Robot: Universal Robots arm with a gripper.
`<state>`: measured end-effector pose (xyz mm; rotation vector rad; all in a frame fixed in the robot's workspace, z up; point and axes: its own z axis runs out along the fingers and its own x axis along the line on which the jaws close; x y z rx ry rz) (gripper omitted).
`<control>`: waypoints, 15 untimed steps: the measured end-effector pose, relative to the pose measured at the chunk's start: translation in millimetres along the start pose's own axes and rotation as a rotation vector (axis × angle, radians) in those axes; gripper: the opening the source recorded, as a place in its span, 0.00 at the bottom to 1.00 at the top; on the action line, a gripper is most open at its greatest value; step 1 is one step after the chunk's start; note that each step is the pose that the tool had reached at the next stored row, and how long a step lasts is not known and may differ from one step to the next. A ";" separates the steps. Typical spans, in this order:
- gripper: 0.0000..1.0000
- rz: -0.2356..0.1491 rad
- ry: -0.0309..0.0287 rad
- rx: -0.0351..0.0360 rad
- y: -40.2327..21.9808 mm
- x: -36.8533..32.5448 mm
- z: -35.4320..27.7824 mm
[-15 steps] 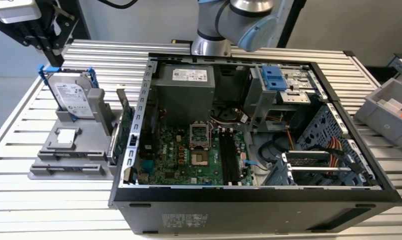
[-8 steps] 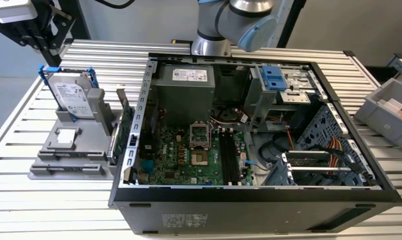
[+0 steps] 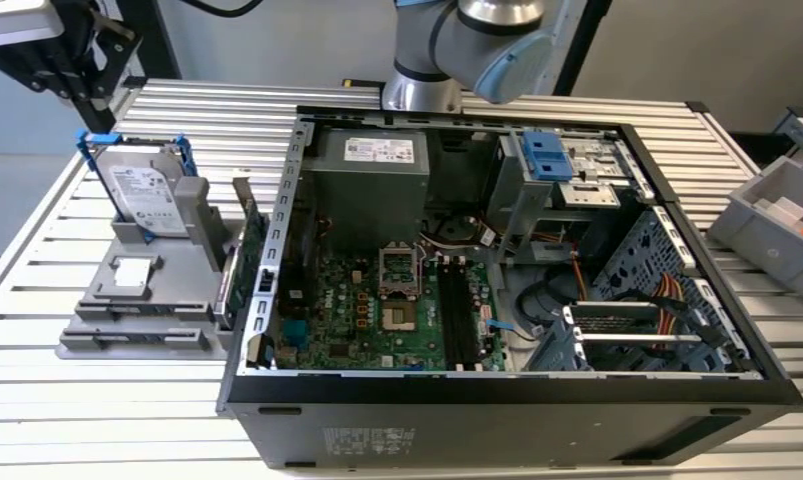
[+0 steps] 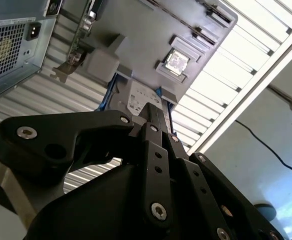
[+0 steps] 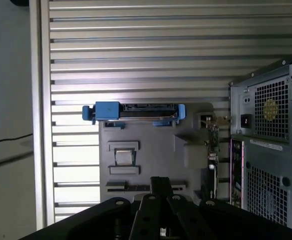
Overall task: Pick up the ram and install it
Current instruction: 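Reach for the ram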
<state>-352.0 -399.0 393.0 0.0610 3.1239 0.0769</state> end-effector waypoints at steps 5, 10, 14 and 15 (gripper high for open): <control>0.00 0.000 0.0000 -0.0001 -0.2 3.7 0.0; 0.00 0.000 0.0000 0.0000 -0.3 3.9 -0.1; 0.00 0.000 -0.0001 -0.0001 -3.0 3.7 -0.1; 0.00 0.000 0.0000 -0.0001 -3.8 3.7 -0.2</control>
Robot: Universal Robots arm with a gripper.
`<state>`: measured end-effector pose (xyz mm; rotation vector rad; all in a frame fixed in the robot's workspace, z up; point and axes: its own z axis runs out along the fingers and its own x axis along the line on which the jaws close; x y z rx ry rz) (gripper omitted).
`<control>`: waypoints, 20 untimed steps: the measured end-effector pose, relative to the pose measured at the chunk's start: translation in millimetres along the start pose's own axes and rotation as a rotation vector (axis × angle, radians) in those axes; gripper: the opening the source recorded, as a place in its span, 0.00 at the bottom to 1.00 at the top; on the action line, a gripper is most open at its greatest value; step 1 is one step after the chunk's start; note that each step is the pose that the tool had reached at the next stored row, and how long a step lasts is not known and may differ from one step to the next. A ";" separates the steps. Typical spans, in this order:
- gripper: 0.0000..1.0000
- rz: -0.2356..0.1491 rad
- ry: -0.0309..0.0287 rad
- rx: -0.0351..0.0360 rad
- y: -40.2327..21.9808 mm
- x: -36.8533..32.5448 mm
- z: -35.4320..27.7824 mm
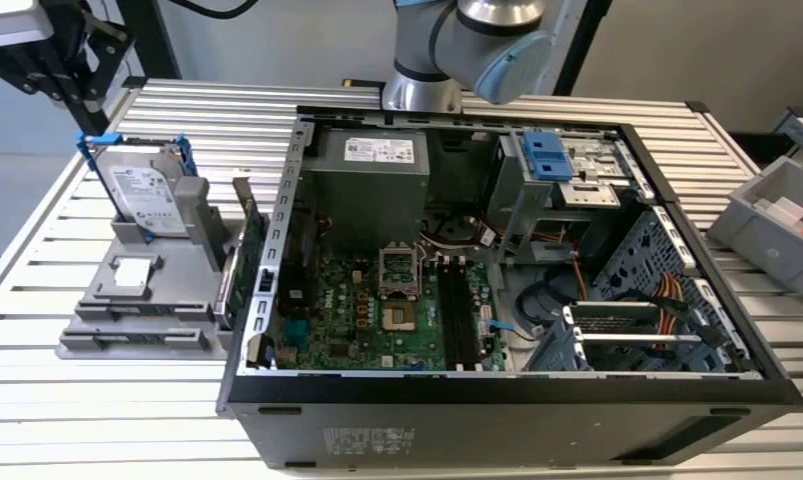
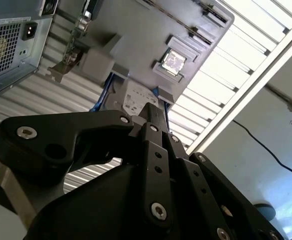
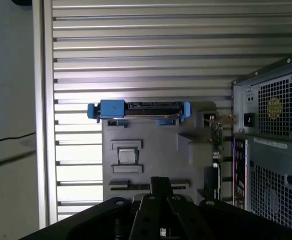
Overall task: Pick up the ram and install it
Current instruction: 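Reach for the ram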
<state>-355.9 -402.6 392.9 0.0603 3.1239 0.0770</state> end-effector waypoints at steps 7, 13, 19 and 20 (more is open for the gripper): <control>0.00 0.000 0.0000 0.0000 -5.5 -0.3 -0.2; 0.00 0.000 0.0000 0.0000 -11.7 -0.5 -0.5; 0.00 0.000 0.0000 0.0001 -16.5 -0.7 -0.6; 0.00 0.000 0.0000 0.0000 -17.4 -0.7 -0.7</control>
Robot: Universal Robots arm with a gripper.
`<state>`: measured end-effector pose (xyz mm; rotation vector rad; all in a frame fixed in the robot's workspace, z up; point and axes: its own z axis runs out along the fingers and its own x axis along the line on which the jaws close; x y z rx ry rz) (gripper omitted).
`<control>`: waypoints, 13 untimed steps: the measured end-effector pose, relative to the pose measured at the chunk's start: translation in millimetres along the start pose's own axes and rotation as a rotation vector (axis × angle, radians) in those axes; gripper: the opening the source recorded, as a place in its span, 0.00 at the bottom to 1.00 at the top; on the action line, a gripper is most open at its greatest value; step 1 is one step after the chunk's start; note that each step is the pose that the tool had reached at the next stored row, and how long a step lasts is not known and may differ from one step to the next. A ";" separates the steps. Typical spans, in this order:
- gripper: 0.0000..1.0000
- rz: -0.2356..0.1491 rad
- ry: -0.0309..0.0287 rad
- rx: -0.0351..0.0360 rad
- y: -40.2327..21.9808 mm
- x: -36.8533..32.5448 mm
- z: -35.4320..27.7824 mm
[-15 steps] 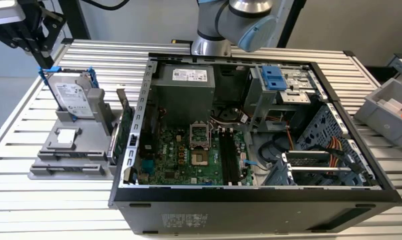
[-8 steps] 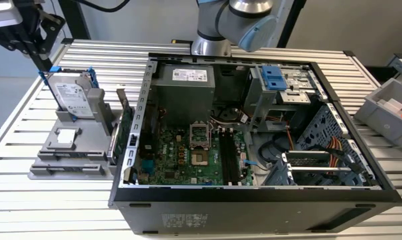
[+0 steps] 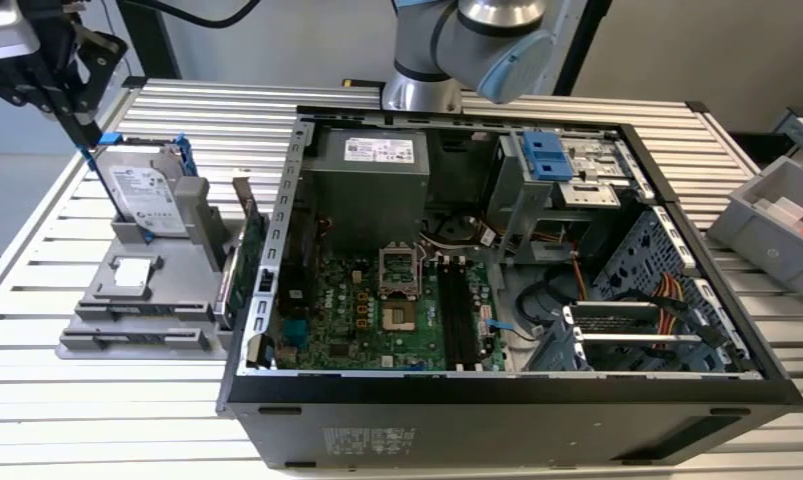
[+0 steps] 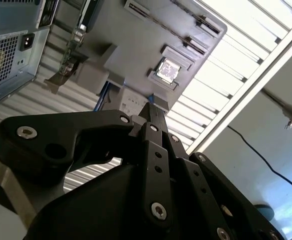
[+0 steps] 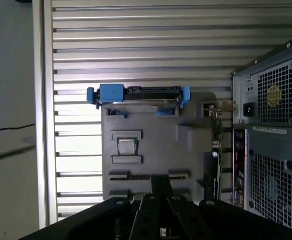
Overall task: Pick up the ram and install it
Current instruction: 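Reach for the ram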
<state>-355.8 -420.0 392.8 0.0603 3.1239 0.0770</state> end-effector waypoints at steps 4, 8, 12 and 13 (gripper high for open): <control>0.00 0.000 0.0000 0.0000 -3.5 -0.1 -0.1; 0.00 0.000 0.0000 0.0000 -5.8 -0.2 -0.2; 0.00 0.000 0.0000 0.0000 -7.5 -0.3 -0.2; 0.00 0.000 0.0000 0.0000 -7.9 -0.3 -0.3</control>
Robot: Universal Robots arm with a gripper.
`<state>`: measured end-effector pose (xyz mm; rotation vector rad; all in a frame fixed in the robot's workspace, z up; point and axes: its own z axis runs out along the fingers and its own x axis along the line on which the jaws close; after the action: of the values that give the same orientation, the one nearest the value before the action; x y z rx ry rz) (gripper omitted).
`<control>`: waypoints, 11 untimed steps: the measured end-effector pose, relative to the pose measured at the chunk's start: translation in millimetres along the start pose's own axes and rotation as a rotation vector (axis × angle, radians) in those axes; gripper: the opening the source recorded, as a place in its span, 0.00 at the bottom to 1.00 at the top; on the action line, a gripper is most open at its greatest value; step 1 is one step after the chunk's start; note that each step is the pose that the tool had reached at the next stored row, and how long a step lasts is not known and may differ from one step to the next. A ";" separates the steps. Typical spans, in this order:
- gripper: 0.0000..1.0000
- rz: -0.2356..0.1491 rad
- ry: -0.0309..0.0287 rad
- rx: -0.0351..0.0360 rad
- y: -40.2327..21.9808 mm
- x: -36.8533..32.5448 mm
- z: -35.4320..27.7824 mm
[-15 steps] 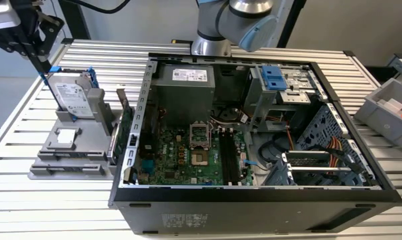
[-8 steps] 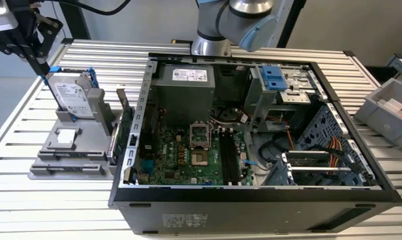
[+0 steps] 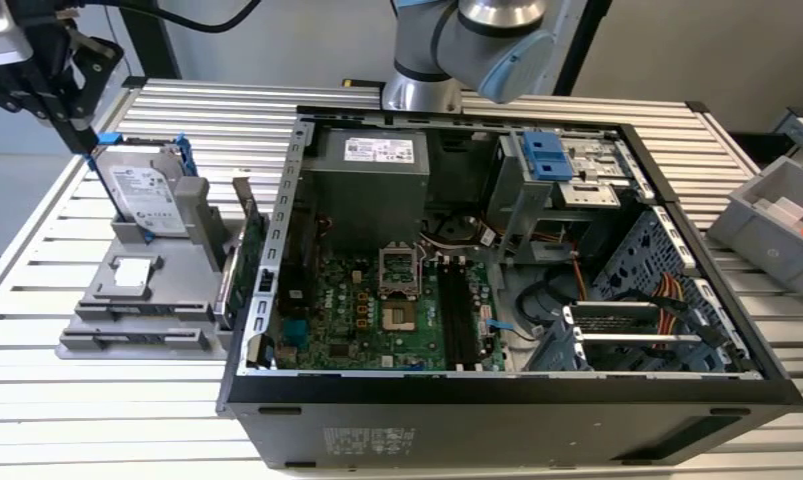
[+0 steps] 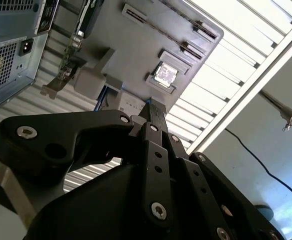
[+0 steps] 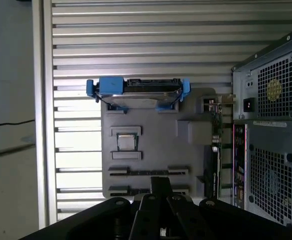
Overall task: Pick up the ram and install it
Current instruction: 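Reach for the ram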
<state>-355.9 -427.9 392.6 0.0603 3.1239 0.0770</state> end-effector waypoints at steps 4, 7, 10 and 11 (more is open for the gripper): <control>0.00 0.000 0.0000 0.0000 -1.5 -0.1 0.0; 0.00 0.000 0.0000 0.0000 -3.0 -0.1 -0.1; 0.00 0.000 0.0000 0.0000 -4.6 -0.2 -0.1; 0.00 0.000 -0.0001 0.0000 -5.3 -0.2 -0.1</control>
<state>-355.9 -433.2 392.5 0.0603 3.1238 0.0770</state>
